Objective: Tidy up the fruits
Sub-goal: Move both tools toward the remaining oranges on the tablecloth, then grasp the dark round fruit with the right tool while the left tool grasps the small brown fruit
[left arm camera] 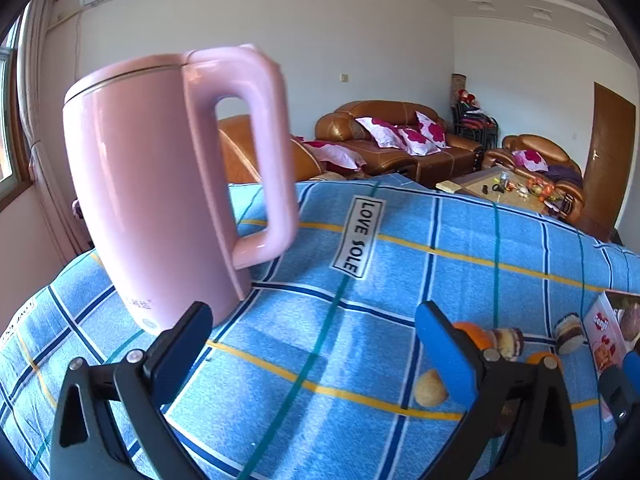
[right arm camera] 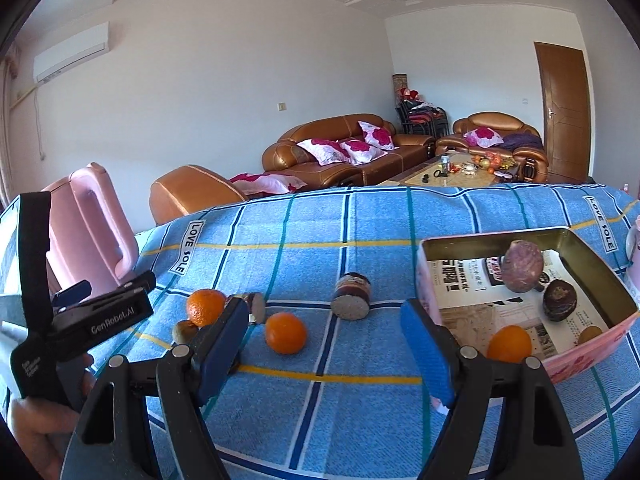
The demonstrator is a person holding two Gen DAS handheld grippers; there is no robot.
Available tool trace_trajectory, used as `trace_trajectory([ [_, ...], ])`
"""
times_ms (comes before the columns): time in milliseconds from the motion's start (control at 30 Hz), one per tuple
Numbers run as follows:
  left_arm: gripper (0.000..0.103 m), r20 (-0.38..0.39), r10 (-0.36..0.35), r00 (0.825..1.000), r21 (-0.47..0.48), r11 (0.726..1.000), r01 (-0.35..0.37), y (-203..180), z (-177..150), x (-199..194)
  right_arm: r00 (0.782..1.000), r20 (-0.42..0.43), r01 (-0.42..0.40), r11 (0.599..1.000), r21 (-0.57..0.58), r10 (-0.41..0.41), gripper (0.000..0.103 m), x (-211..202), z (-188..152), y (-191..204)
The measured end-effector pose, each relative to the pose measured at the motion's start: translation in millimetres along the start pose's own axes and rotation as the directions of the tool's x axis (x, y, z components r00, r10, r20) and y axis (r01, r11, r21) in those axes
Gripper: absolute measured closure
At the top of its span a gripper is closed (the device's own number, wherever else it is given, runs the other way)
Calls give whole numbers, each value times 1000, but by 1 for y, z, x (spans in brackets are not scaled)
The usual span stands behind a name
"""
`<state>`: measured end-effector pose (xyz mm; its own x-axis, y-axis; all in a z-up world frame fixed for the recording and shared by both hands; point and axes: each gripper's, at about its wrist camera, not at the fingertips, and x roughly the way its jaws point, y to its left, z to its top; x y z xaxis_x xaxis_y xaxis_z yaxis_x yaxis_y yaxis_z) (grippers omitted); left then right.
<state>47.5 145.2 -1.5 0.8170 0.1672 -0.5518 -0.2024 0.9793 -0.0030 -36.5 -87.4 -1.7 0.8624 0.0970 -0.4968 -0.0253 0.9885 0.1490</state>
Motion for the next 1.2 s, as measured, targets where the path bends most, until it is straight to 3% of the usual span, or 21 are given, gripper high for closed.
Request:
trace_trajectory([
  [133, 0, -33, 10, 999, -52, 999, -12, 19, 2, 9, 991, -114, -81, 996, -36, 77, 50, 23, -3, 23],
  [367, 3, -62, 4, 998, -14, 1000, -5, 15, -2, 16, 961, -246, -157, 983, -93, 130, 55, 55, -11, 66],
  [467, 4, -75, -11, 997, 12, 1000, 12, 11, -1, 19, 952, -293, -125, 984, -127, 83, 59, 67, -14, 77],
  [700, 4, -75, -47, 996, 38, 998, 50, 7, 0, 15, 943, -325, -108, 989, -104, 69, 59, 79, -12, 73],
  [800, 4, -87, -48, 995, 49, 997, 52, 6, -2, 15, 928, -364, -113, 990, -86, 74, 59, 86, -13, 69],
  [1033, 5, -108, -83, 991, 70, 993, 91, 4, -3, 21, 924, -366, -139, 988, -67, 106, 63, 83, -13, 67],
  [1100, 6, -121, -124, 985, 89, 987, 135, 1, -4, 22, 929, -354, -140, 988, -63, 109, 63, 78, -14, 65],
  [1200, 6, -164, -203, 965, 158, 961, 229, -15, -9, 20, 955, -282, -118, 991, -69, 94, 63, 58, -12, 58],
])
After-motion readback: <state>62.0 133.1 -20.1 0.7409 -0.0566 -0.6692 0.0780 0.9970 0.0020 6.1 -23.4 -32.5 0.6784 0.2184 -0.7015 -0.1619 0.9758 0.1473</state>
